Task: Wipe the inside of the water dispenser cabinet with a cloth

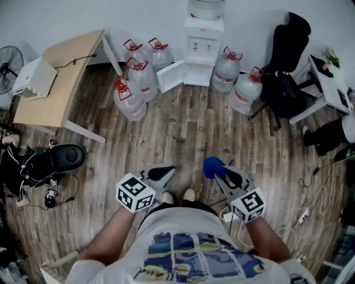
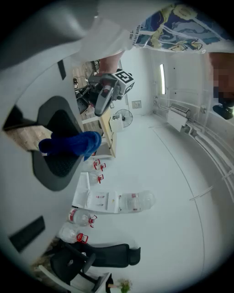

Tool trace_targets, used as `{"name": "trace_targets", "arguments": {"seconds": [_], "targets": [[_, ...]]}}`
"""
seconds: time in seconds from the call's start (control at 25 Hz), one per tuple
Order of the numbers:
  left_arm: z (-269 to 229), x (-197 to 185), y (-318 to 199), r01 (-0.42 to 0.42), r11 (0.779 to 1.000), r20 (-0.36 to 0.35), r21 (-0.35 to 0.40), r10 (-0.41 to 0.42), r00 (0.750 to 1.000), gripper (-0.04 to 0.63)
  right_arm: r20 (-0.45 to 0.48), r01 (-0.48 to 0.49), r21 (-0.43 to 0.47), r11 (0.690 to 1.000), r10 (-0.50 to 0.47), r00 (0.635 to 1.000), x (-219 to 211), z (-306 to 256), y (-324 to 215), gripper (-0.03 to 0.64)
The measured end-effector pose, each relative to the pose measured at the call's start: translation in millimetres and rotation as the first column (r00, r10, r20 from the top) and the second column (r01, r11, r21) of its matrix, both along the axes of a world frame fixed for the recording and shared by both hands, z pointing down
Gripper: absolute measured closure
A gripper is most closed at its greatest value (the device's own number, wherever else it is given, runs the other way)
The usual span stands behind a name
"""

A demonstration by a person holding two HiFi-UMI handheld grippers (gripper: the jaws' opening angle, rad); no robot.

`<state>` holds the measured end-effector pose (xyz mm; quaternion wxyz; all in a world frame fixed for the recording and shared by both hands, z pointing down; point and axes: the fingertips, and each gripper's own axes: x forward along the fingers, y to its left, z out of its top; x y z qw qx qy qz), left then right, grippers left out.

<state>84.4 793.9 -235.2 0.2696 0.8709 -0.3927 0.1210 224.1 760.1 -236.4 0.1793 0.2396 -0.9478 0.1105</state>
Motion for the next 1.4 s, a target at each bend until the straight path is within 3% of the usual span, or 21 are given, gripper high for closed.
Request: {"name": "trace_targets", "arguments": {"seconds": [0.36, 0.64, 0.76, 1.0, 1.4], "targets": [[0, 35, -27, -0.023, 1.0, 0.006, 0.003, 0.023, 1.0, 0.595, 0.029, -0.006, -0.004, 1.0, 0.006, 1.0, 27, 13, -26, 0.535], [7, 28, -56, -0.064, 0.998, -0.003, -0.013, 0.064, 0.998, 0.595, 0.056, -0.034, -0.01, 0.999, 0.034, 0.998, 15, 21, -57, 0.535], [12, 21, -84, -0.103, 0.995, -0.016, -0.011, 0.102, 0.995, 0.595, 0.023, -0.07, -0.034, 0.997, 0.071, 0.997, 9, 26, -84, 0.535], [17, -8, -164, -0.214, 0.977, -0.06, 0.013, 0.215, 0.975, 0.595, -0.003, -0.16, -0.061, 0.985, 0.16, 0.987, -28, 32, -161, 0.532], [25, -97, -293, -0.352, 0.936, -0.086, 0.015, 0.352, 0.932, 0.595, -0.053, -0.25, -0.062, 0.966, 0.247, 0.967, -132, 35, -287, 0.532]]}}
